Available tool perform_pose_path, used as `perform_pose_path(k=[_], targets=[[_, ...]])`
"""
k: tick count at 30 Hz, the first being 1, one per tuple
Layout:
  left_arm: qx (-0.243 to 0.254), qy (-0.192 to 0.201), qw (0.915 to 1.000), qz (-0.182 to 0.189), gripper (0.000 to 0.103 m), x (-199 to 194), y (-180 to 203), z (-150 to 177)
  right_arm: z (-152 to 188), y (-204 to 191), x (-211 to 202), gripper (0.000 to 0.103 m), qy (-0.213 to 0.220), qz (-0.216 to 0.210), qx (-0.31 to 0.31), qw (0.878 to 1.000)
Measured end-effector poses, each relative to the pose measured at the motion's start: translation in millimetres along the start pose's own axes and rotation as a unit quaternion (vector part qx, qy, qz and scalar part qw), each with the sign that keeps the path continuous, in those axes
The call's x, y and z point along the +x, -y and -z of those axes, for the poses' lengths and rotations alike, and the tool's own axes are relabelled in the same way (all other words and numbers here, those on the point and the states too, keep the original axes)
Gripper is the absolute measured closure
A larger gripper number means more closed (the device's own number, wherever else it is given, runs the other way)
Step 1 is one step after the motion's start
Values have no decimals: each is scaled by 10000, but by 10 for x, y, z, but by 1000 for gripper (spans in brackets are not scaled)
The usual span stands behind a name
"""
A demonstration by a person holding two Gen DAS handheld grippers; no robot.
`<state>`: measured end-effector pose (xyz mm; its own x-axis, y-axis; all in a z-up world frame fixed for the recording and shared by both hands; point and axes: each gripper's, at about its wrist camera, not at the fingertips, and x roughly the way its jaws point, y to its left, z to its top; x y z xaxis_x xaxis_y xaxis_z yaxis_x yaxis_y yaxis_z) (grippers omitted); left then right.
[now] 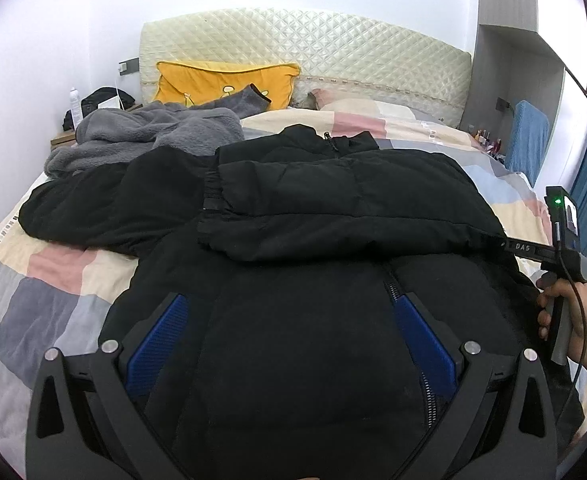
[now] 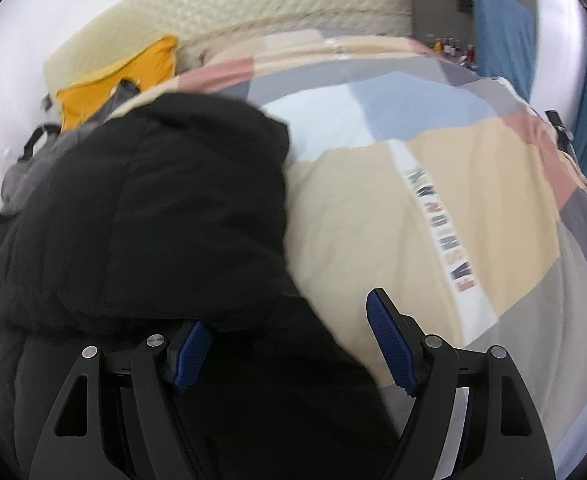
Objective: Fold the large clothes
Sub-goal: 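Carry the sleeve across the jacket body with the right tool, then lay the sleeve on the jacket front and open the right tool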
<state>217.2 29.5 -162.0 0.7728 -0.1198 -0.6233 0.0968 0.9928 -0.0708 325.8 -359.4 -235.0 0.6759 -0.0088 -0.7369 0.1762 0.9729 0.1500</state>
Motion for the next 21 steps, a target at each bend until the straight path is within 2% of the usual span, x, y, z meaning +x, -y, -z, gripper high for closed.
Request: perform_pose_path(k=[5, 12, 17, 19, 21], targets=[[26, -82, 9999, -127, 0, 64, 3, 28, -73, 132, -119, 29, 247, -13, 344, 9991], [50, -225, 9997, -121, 0, 82, 55, -17, -46, -52, -328, 29, 127, -104, 231, 9996], [-176, -124, 9997, -86, 0, -10, 139, -209, 0, -283, -955, 27, 782, -680, 328, 9941], [-297, -82, 9995, 55, 0, -27, 178, -332, -44, -455, -1084, 27, 1053, -778, 34, 9914], [-343, 0, 9994, 50, 0, -18, 230, -516, -154, -672, -1154, 27, 1365, -671, -434, 9874]])
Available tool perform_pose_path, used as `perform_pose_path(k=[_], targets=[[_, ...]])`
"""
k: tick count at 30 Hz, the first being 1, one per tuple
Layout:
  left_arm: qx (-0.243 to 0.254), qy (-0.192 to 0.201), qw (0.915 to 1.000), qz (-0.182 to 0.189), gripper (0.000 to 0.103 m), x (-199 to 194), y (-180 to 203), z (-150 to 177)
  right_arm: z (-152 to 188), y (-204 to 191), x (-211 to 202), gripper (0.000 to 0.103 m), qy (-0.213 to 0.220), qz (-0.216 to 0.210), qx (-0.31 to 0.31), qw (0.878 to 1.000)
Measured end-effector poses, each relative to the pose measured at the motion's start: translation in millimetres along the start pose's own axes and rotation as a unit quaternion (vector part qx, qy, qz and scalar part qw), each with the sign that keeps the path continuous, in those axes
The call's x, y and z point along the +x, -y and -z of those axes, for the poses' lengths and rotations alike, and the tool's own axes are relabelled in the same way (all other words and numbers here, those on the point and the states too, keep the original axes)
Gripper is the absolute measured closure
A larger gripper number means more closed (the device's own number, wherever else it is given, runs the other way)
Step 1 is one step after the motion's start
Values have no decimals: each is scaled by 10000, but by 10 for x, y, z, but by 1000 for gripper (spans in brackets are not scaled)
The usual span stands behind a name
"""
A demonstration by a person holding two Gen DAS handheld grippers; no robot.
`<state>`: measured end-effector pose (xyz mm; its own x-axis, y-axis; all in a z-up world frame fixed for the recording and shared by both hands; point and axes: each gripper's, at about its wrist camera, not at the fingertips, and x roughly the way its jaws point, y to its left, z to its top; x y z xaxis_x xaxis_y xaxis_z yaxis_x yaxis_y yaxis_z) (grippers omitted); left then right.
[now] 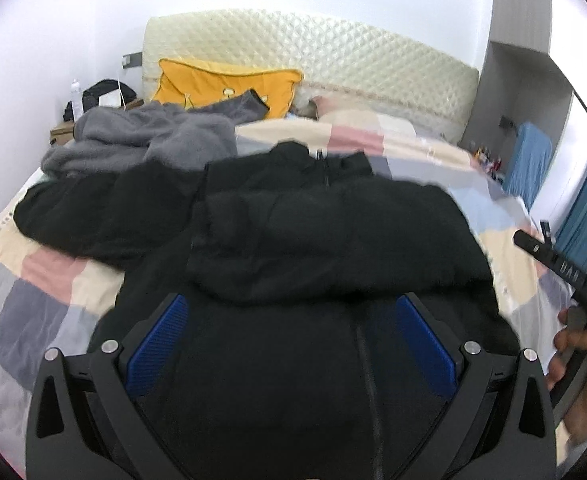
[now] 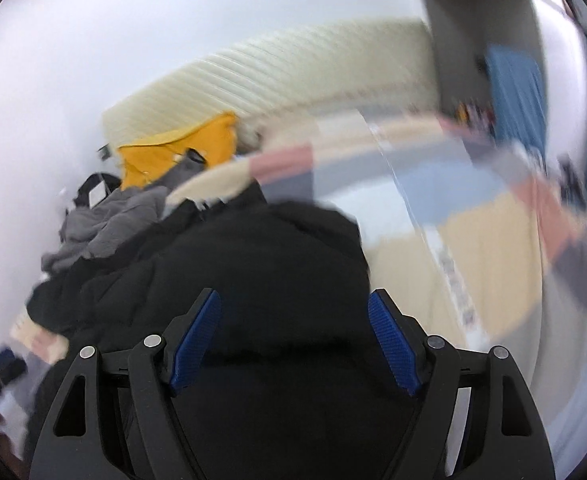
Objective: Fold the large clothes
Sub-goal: 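Lay the sleeve on the jacket front and open the right tool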
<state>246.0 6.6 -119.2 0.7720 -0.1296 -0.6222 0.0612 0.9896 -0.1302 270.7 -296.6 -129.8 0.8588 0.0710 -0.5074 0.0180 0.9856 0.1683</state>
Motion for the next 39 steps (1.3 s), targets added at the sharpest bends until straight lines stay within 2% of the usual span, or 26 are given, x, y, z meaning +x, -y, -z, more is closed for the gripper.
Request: perform_pose_path(k=[3, 5, 8, 11, 15, 19, 22, 25, 28, 33, 39], targets=[[67, 221, 9997, 34, 0, 78, 107, -340, -221, -187, 98, 27, 252, -42, -299, 9992], [258, 290, 9992, -118, 0, 221, 189, -558, -351, -236, 189, 27, 322, -161, -267, 9990], [546, 292, 9971, -450, 0, 597, 247, -804, -524, -389, 419, 26, 400, -207, -442, 9980], [500, 111, 9974, -500, 0, 1064, 168, -911, -580, -482, 778, 26, 309, -310, -521, 9977], [428, -74, 9971, -629, 0, 1620, 33, -889, -443, -483, 1213, 26, 61, -334, -509, 9981], [771, -296, 9925, -897, 0, 2073, 19, -737, -182, -481, 1645, 25, -329, -209, -721, 9966], [995, -366, 9902, -913, 0, 2271, 18, -598, -12, -483, 1796, 22, -292, -265, -912, 9950], [979, -294, 9911, -847, 0, 2365, -19, -581, 41, -410, 1904, 19, -343, -472, -716, 9957], [931, -276, 9916, -854, 0, 2467, -45, -567, 70, -430, 2025, 17, -495, -494, -743, 9948], [971, -263, 9911, -867, 0, 2578, -41, -479, 168, -484, 2095, 16, -412, -386, -858, 9947], [954, -458, 9904, -888, 0, 2702, -58, -438, 228, -546, 2172, 16, -423, -151, -966, 9943]])
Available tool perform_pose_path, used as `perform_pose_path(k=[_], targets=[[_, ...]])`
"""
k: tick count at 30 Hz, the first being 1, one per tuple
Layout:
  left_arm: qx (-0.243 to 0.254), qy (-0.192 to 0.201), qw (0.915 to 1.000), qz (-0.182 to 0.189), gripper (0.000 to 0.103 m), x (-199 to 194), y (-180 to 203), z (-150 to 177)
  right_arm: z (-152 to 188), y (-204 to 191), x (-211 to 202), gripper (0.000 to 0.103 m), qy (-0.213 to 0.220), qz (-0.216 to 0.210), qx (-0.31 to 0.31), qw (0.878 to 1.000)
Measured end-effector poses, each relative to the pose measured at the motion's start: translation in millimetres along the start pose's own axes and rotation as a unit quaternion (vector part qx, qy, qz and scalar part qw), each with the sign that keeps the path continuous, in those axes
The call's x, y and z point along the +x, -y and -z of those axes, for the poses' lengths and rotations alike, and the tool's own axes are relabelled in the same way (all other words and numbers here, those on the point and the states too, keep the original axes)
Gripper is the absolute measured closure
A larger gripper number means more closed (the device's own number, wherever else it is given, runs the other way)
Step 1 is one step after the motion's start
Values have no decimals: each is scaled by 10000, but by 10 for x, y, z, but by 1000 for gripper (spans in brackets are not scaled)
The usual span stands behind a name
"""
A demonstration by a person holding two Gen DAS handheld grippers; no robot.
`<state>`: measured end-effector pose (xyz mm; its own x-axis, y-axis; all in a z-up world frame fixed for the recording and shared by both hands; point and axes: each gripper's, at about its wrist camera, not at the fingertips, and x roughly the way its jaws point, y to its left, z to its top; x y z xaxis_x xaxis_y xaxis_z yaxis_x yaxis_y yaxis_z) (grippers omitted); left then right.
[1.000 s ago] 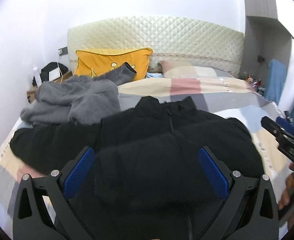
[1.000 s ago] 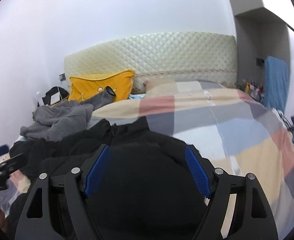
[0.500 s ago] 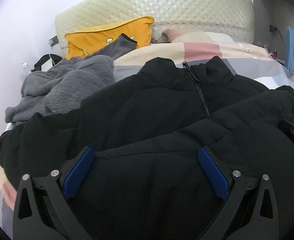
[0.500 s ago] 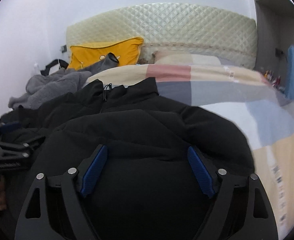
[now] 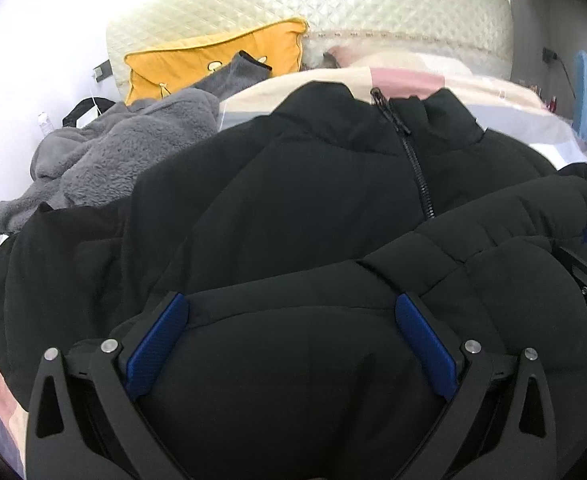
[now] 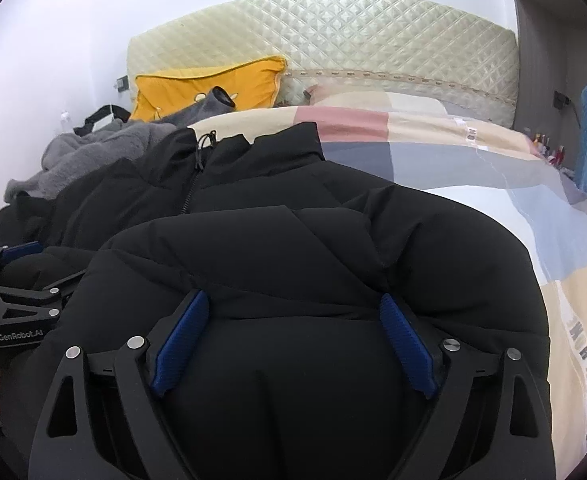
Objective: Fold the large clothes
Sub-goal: 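Lay the sleeve on the jacket front and open the right tool, then move the left tool to the other sleeve cuff of the jacket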
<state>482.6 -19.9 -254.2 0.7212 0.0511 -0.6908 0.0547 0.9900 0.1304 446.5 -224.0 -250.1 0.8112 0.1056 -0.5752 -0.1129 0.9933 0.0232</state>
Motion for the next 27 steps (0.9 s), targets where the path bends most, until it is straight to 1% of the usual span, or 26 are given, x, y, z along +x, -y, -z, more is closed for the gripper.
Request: perform_pose_path(k=[2, 3, 6, 8, 10, 12, 14, 15, 17, 19, 20, 23, 24, 27], targets=[[35, -23, 10000, -71, 0, -14, 19, -3, 8, -25, -16, 16, -35, 81, -67, 9999], [63, -43, 9999, -107, 0, -34, 23, -5, 4, -16, -33, 16, -65, 53, -48, 10000], [23, -234, 9994, -249, 0, -168, 23, -46, -50, 82, -82, 16, -287, -195, 236, 9991], [-45, -172, 9994, -285, 0, -357, -3, -74, -92, 142, -236, 16, -329, -306, 464, 9979], [-178, -111, 9997, -157, 0, -632, -44, -123, -139, 184, -505, 16, -137, -320, 624, 9974], [-295, -29, 9996, -26, 0, -895, -100, -170, -202, 201, -855, 16, 55, -201, 683, 9974], [-327, 126, 9994, 84, 0, -1236, -138, -221, -251, 181, -1161, 16, 227, -299, 647, 9972], [-317, 193, 9993, 108, 0, -1395, -147, -235, -266, 152, -1382, 16, 316, -340, 586, 9972], [-285, 364, 9989, 125, 0, -1777, -166, -264, -285, 103, -1688, 16, 414, -351, 472, 9974], [-288, 575, 9976, 237, 0, -2189, -201, -267, -265, 64, -2051, 16, 606, -347, 437, 9966], [-299, 643, 9971, 271, 0, -2332, -213, -257, -238, 59, -2252, 16, 736, -326, 501, 9955], [-248, 767, 9962, 323, 0, -2758, -236, -225, -178, 78, -2679, 15, 859, -369, 763, 9927], [-227, 801, 9961, 308, 0, -2869, -244, -209, -154, 83, -2860, 15, 929, -421, 842, 9912], [-209, 891, 9952, 348, 0, -3158, -307, -123, -100, 66, -3211, 15, 1052, -447, 765, 9905]])
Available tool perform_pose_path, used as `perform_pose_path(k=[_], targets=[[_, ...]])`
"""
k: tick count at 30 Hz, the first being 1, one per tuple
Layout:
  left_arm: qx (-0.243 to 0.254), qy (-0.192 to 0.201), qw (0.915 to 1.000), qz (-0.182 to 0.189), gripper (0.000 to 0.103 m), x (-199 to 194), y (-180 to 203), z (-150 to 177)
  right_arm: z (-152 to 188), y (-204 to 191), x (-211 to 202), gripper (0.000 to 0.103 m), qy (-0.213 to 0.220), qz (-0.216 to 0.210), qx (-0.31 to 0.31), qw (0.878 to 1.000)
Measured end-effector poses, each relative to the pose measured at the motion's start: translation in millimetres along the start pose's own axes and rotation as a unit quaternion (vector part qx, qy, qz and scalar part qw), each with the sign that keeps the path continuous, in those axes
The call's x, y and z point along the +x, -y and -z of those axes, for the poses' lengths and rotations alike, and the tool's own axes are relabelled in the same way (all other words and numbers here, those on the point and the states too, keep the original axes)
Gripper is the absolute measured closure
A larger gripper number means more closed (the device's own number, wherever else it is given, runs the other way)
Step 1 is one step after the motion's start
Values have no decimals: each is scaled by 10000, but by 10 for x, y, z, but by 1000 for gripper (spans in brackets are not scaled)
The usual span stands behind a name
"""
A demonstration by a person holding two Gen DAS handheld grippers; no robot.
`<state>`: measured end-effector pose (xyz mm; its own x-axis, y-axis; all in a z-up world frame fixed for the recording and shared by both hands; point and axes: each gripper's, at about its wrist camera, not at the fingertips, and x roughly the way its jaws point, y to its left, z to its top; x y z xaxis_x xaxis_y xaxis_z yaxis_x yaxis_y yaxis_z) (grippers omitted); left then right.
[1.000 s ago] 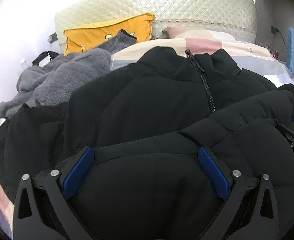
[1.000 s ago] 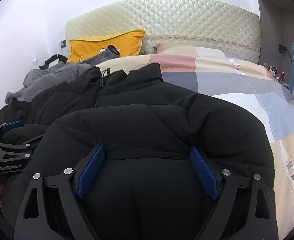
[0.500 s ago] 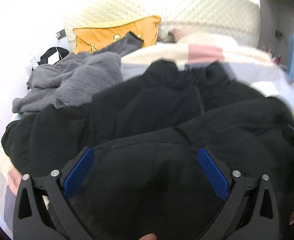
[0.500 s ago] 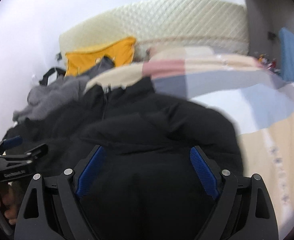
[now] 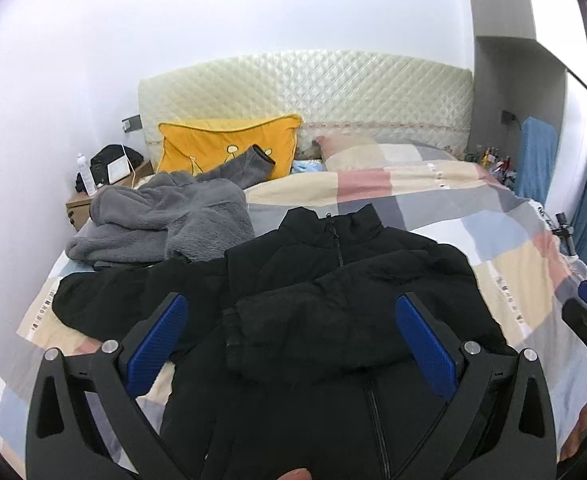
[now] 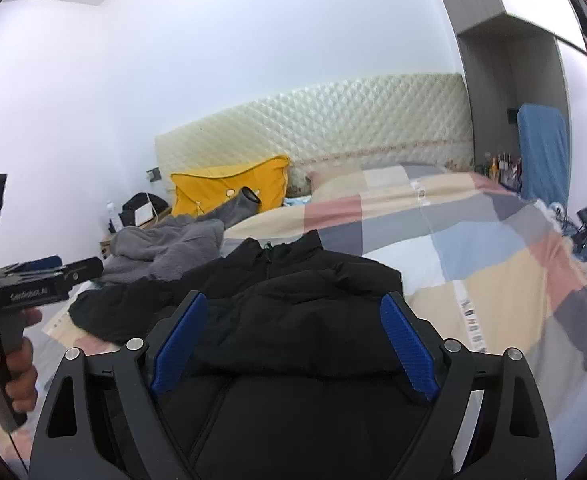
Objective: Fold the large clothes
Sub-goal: 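Move the left tool to the other sleeve cuff of the jacket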
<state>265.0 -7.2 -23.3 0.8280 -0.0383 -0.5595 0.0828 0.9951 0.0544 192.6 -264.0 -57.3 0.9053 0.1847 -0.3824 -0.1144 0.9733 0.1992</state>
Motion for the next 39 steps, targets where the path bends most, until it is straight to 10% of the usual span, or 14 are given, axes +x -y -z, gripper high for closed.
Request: perform_pose_path(k=[19, 39], targets=[[-812, -326, 9942, -631, 0, -879, -1779, 121, 964, -353, -922, 11, -9, -197, -522, 9984], [-1791, -918, 9755, -889, 0, -111, -3389, 322, 1109, -533, -725, 11, -54, -8, -554, 9984]])
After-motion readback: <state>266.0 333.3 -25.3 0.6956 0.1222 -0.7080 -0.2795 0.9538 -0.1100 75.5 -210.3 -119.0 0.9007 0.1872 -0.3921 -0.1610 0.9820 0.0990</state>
